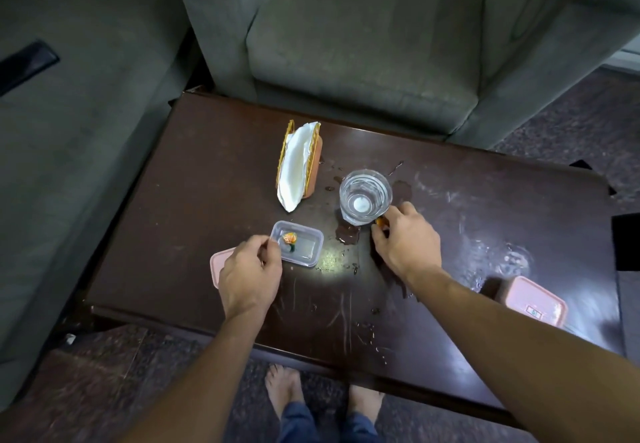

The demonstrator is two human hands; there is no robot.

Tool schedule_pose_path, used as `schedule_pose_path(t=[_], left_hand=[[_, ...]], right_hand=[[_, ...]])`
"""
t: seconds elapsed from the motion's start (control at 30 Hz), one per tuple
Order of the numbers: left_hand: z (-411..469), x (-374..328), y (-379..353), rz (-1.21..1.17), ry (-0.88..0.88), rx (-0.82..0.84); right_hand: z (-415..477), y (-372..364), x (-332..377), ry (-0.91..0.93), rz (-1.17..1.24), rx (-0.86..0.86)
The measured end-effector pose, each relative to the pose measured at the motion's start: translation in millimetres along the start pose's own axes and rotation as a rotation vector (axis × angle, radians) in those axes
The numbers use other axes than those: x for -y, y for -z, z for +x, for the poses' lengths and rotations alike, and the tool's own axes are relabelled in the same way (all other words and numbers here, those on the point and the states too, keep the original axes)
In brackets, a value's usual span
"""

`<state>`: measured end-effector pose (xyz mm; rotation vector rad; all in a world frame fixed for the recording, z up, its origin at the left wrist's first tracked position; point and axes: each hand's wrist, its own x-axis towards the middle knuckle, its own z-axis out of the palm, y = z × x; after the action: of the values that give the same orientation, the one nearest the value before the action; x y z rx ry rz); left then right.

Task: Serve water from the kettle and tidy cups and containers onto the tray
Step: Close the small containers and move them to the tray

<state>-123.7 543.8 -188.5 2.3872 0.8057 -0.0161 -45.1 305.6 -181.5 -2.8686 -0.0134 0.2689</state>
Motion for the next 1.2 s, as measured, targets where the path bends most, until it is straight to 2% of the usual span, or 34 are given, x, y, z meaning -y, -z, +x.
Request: schedule_pose_path(t=[0.17, 0.3, 0.4, 0.57, 0.7, 0.87, 0.97, 1.07, 1.2], left_hand=[[-4, -3, 3, -0.006, -0.016, 0.039], [-7, -6, 5, -0.006, -0.037, 0.048], [-8, -8, 6, 0.0, -0.063, 0.067], [-7, -8, 5, 0.006, -0.073, 0.069], [-9, -9, 2, -0.016, -0.054, 0.052], [-7, -10, 0, -0.045, -0.065, 0.028], [-5, -12, -2, -0.04, -0.096, 0.025], [-3, -13, -4, -0.03, -0.111, 0.027], [-3, -12, -5, -0.026, -0.113, 0.038]], right_hand=[[-19, -1, 5, -0.067, 0.089, -0.111], [-61, -9, 35, 0.176, 0.192, -0.137], [-65, -14, 66, 0.264, 0.259, -0.147], [-54, -19, 94, 0.348, 0.104, -0.055], [-60, -13, 71, 0.294, 0.149, -0.094], [-40, 4, -3, -0.06, 0.307, -0.215], [9, 21, -29, -0.035, 0.287, -0.244], [59, 34, -30, 0.121, 0.193, -0.117], [99, 47, -19, 0.377, -0.005, 0.207]])
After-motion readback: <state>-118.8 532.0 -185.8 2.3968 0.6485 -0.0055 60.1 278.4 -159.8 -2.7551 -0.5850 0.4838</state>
